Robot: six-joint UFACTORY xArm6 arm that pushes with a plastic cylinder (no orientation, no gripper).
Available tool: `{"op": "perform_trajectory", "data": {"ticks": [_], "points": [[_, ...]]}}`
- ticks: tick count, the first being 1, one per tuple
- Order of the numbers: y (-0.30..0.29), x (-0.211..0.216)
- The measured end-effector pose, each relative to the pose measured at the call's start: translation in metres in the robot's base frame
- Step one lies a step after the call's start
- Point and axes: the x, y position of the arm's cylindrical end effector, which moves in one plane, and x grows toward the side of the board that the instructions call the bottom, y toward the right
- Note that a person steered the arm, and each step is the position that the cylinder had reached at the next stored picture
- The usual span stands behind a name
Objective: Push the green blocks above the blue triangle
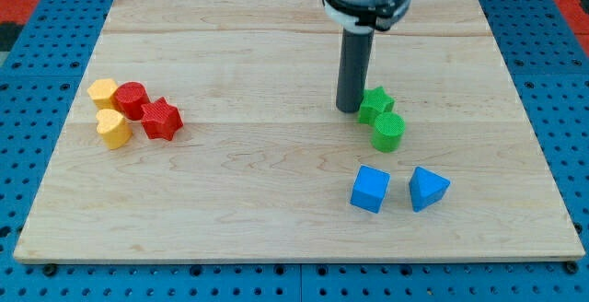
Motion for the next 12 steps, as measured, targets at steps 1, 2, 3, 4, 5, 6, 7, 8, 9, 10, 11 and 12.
{"op": "perform_trajectory", "data": {"ticks": [1,2,3,4,5,6,7,8,9,10,11,12], "points": [[0.000,0.028],[0.002,0.034],[-0.066,0.027],[-0.043,-0.054],[-0.001,-0.080],[-0.002,-0.062],[0.014,-0.045],[0.018,-0.026],[0.018,0.002],[0.018,0.027],[0.018,0.054],[-0.006,0.055]]}}
